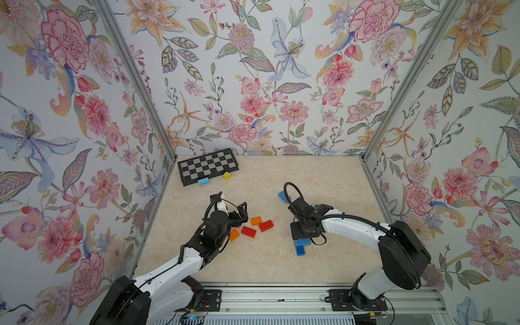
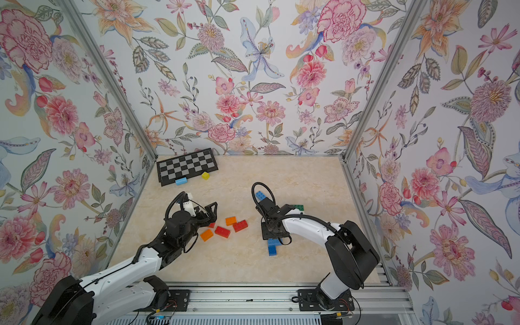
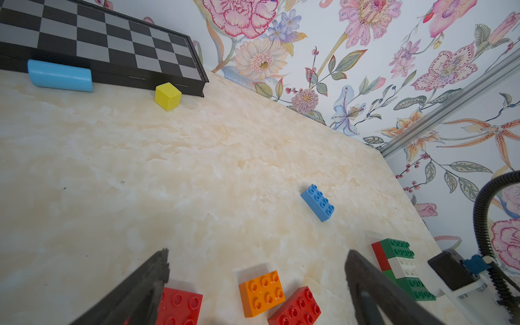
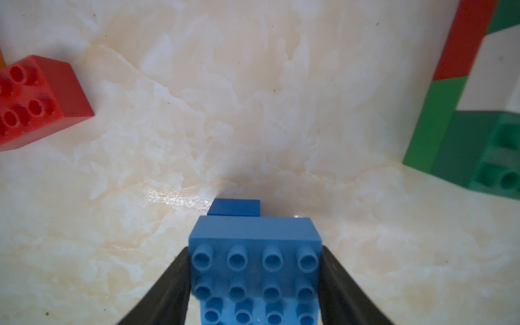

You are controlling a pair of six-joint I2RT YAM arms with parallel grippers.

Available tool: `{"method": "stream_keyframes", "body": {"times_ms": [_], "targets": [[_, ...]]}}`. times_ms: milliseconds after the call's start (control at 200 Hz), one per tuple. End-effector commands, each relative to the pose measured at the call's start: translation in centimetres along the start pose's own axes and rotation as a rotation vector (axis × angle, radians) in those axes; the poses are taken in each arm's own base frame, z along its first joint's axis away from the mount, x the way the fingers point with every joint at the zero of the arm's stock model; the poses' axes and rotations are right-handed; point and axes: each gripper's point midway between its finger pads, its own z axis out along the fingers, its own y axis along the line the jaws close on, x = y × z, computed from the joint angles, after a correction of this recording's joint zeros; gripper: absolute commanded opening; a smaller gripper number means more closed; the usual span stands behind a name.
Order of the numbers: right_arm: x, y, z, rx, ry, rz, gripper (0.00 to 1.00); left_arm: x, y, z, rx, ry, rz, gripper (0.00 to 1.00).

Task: Assemble a rectangle with lego
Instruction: Assemble the lego brick with the lego brick.

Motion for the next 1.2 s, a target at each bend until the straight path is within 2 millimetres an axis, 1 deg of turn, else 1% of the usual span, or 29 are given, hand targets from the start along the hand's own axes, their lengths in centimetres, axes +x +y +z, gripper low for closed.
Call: {"method": "stream_keyframes", "body": {"times_ms": [0, 350, 580, 660, 871, 981, 1196], "targets": [[1.8, -1.8, 1.3, 0.074, 0.063, 0.013, 0.34, -0.3, 0.2, 0.2, -0.001, -0.012, 0.001, 0.99], [1.9, -2.5, 0.8, 0.087, 0.058, 0.016, 0.32, -0.2, 0.2, 0.2, 0.002, -0.009, 0.000, 0.99], [1.0, -2.4, -0.1, 0.074, 0.022, 0.013, 0.32, -0.3, 0.1, 0.3, 0.006, -0.010, -0.004, 0.99], [1.2, -2.3, 0.1, 0.072, 0.033, 0.016, 0.32, -0.3, 0.1, 0.2, 0.004, -0.010, -0.004, 0.99], [2.5, -2.6, 1.3, 0.097, 0.079, 0.026, 0.31, -0.4, 0.2, 0.2, -0.001, -0.014, -0.003, 0.99], [2.9, -2.9, 1.7, 0.113, 0.093, 0.037, 0.29, -0.3, 0.2, 0.2, -0.002, -0.014, -0.002, 0.99], [3.4, -3.4, 2.0, 0.129, 0.107, 0.044, 0.21, -0.2, 0.2, 0.3, -0.001, -0.010, -0.002, 0.99]]}}
